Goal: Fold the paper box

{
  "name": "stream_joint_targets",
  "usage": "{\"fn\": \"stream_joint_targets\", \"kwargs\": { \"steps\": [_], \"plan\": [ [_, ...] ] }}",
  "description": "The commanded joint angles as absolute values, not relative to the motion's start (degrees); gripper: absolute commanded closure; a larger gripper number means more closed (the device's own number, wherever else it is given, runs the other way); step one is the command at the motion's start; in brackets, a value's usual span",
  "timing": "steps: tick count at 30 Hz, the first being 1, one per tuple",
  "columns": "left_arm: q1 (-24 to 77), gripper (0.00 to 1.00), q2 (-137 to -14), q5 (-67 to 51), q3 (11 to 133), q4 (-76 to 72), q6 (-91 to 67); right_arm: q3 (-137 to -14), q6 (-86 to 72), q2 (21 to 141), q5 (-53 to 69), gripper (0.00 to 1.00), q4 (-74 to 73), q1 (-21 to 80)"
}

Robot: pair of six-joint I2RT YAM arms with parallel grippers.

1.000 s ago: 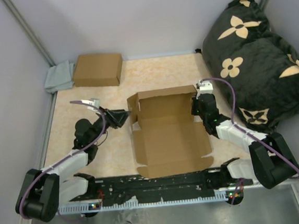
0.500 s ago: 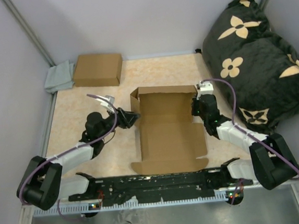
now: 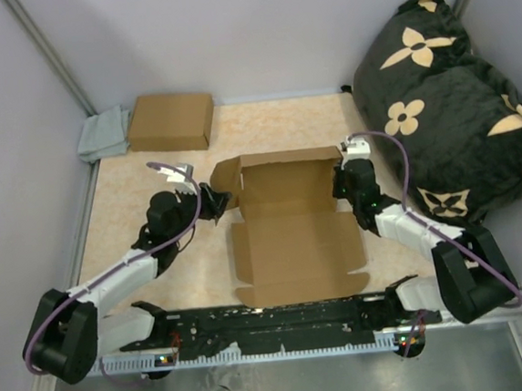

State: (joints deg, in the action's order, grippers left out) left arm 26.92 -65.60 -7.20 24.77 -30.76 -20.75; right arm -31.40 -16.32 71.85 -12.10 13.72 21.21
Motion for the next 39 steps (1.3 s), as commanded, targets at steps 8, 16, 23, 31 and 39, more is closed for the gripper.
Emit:
{"fn": "stream_joint_targets", "kwargs": {
  "steps": [8, 16, 23, 31, 39],
  "plan": [
    [27.87, 0.54, -49.99, -3.80, 23.09, -12.71, -26.03, -41.22, -19.30, 78.77, -14.18, 1.00, 10.55, 21.27],
    [30.37, 0.61, -41.67, -11.73, 15.00, -15.87, -28.59, -40.91, -20.25, 78.65, -14.25, 1.00, 11.32, 21.27],
    [31.58, 0.63, -47.71, -12.40, 12.06, -20.08, -28.91, -41.26, -20.92, 77.72, -13.28, 1.00, 10.28, 21.27],
    [32.60, 0.67, -54.30, -8.29, 11.72, -18.74, -29.23, -41.26, -21.55, 75.02, -12.45, 1.00, 8.51, 21.27],
    [33.38, 0.68, -62.50, -5.86, 9.29, -23.37, -29.87, -40.66, -23.20, 74.19, -11.07, 1.00, 9.00, 21.27]
  ]
}}
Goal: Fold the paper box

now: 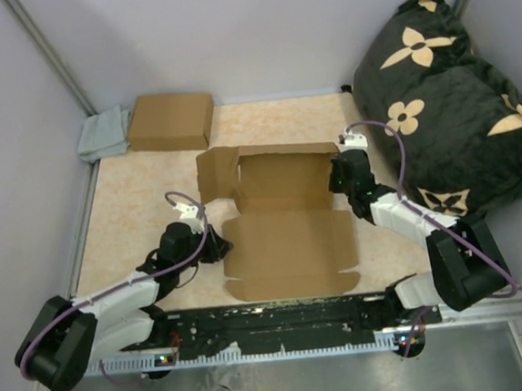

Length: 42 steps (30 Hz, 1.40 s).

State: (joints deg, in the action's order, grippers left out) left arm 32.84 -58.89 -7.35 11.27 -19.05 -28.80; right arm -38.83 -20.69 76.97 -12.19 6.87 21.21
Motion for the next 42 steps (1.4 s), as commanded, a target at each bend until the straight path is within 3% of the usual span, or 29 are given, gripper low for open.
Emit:
{"fn": "stream_joint_targets", "kwargs": {
  "steps": [1, 18, 33, 38, 42],
  "plan": [
    [33.55, 0.69, -63.62, -6.12, 8.78, -24.50, -30.27, -40.49, -23.50, 74.00, -11.04, 1.00, 9.16, 21.27],
    [38.93, 0.68, -66.61, -10.25, 9.45, -39.97, -34.30, -36.53, -28.98, 71.08, -8.13, 1.00, 11.98, 20.90],
    [39.20, 0.58, -49.42, 9.17, 21.11, -5.20, -26.95, -34.80, -23.55, 70.53, -14.37, 1.00, 9.87, 20.92],
    [39.20, 0.58, -44.35, 13.72, 24.85, -1.50, -24.76, -33.59, -22.55, 70.43, -13.37, 1.00, 11.62, 20.90],
    [39.20, 0.53, -42.54, 23.76, 26.81, -6.19, -19.62, -32.26, -20.81, 70.34, -12.77, 1.00, 12.90, 20.92]
  ]
}}
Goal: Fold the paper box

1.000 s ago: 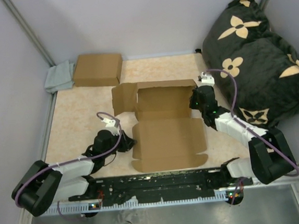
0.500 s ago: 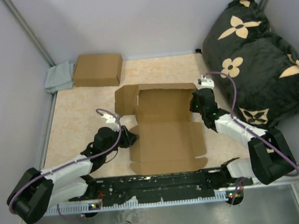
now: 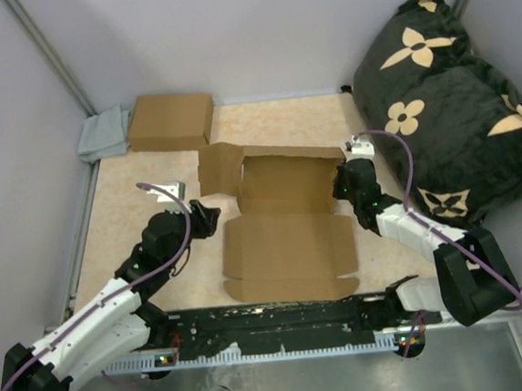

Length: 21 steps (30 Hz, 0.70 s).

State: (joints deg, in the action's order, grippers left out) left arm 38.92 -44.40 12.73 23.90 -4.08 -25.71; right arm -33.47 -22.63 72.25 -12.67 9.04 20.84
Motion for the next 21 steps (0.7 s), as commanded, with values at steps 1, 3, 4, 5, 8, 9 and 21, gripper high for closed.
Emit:
{"fn": "stream_joint_targets", "kwargs": {
  "steps": [1, 3, 4, 5, 8, 9, 21],
  "plan": [
    [39.12, 0.51, -42.77, 26.79, 27.29, -7.98, -17.56, -31.98, -20.42, 70.32, -12.77, 1.00, 13.04, 20.92],
    [38.80, 0.46, -45.10, 32.44, 29.46, -11.63, -13.91, -31.35, -19.78, 70.46, -12.60, 1.00, 13.49, 20.92],
    [38.31, 0.45, -47.02, 33.92, 30.68, -12.89, -12.41, -31.10, -19.56, 70.56, -12.46, 1.00, 13.53, 20.96],
    [37.48, 0.43, -49.20, 34.83, 32.63, -13.29, -11.56, -30.98, -19.33, 70.70, -12.34, 1.00, 13.53, 20.92],
    [31.84, 0.42, -57.00, 31.82, 41.28, -11.79, -12.77, -30.46, -19.11, 70.92, -11.80, 1.00, 13.86, 20.92],
    [29.78, 0.42, -59.35, 29.43, 43.83, -11.03, -13.92, -30.30, -19.08, 70.87, -11.56, 1.00, 14.07, 20.92],
    [8.00, 0.43, -79.82, 1.20, 56.71, -12.83, -24.50, -30.41, -18.33, 72.21, -8.01, 0.99, 15.38, 20.92]
  ]
}}
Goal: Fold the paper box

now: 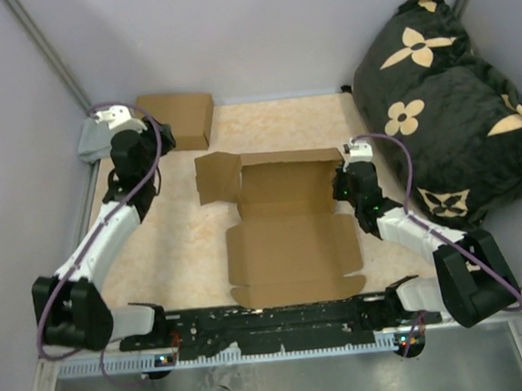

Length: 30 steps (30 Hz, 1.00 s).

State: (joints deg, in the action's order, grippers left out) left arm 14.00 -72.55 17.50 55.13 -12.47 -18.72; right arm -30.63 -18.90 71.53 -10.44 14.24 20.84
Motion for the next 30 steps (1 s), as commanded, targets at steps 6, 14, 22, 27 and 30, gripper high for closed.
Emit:
{"fn": "stream_joint_targets", "kwargs": {
  "steps": [6, 14, 22, 27, 30],
  "plan": [
    [4.88, 0.46, -86.32, -17.80, 42.73, -34.22, -30.48, -32.17, -18.46, 75.27, -4.54, 0.99, 15.50, 20.83],
    [5.06, 0.47, -84.05, -26.92, 31.53, -50.05, -34.19, -33.60, -17.76, 76.53, -3.65, 0.99, 15.00, 20.59],
    [8.43, 0.49, -80.84, -33.34, 25.04, -60.23, -40.19, -35.77, -17.41, 78.69, -3.25, 0.99, 13.64, 20.26],
    [14.74, 0.50, -72.99, -28.93, 22.66, -50.89, -34.99, -36.36, -17.23, 78.80, -3.33, 0.99, 13.07, 19.96],
    [18.14, 0.50, -67.25, -24.75, 22.86, -41.16, -30.06, -36.52, -17.15, 78.80, -3.35, 0.99, 12.88, 19.82]
  ]
}}
